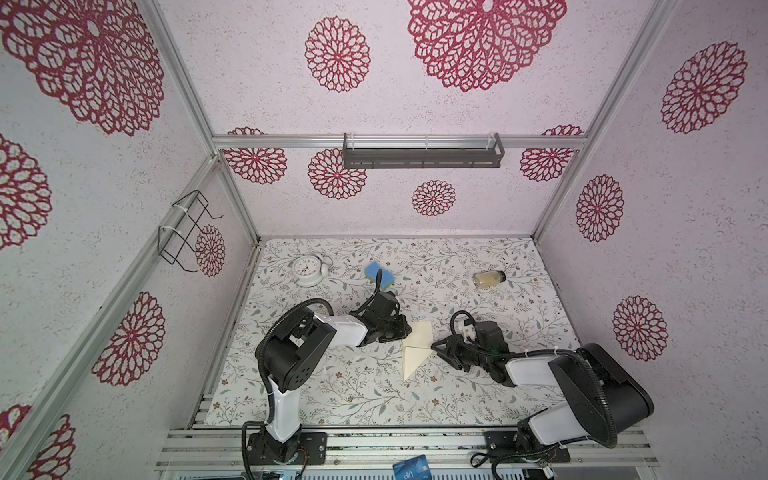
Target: Fold a paper plane with a square sheet of paper (fold left side to right side)
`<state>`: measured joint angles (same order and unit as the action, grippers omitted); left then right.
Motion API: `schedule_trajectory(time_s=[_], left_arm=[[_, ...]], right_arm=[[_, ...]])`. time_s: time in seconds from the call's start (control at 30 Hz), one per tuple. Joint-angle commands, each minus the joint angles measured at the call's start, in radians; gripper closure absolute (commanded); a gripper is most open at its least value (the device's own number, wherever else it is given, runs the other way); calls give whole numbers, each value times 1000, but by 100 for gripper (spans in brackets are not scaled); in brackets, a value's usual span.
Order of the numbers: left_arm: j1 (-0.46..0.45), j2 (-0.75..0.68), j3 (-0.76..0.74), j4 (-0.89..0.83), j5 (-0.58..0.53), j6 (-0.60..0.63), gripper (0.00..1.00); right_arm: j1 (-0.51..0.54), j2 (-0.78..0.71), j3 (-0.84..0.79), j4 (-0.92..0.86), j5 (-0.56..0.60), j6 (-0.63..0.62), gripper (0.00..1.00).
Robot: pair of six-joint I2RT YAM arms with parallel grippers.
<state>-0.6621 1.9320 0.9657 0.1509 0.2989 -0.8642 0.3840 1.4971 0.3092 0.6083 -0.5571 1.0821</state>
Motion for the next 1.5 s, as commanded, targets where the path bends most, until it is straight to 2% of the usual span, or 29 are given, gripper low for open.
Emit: schedule_trajectory(time_s=[0.0, 0.1, 0.33, 0.5, 0.67, 0.83, 1.03, 1.17, 1.47], left_arm=[[9, 20, -10, 27, 4, 7, 85], [11, 21, -9, 26, 8, 13, 85], [71, -7, 38, -29, 39, 65, 82], [96, -79, 55, -91, 38, 123, 77], [69, -195, -33, -79, 0, 123, 72], [-22, -363, -175, -80, -187, 111, 65], [-175, -498, -279, -130, -429, 107, 46], [-279, -518, -308, -155, -577, 111, 38], [-493, -443, -285, -144, -853, 186, 37]], right_arm=[[9, 41, 20, 67, -10, 19, 61], [9, 76, 32, 84, -11, 13, 70], [9, 96, 45, 107, -16, 19, 99], [15, 41, 46, 76, 1, 36, 100], [65, -62, 70, -41, 77, 44, 100], [132, -153, 138, -230, 177, 19, 100], [184, -179, 207, -355, 240, 13, 100], [205, -178, 234, -399, 267, 8, 100], [220, -168, 243, -410, 286, 16, 100]])
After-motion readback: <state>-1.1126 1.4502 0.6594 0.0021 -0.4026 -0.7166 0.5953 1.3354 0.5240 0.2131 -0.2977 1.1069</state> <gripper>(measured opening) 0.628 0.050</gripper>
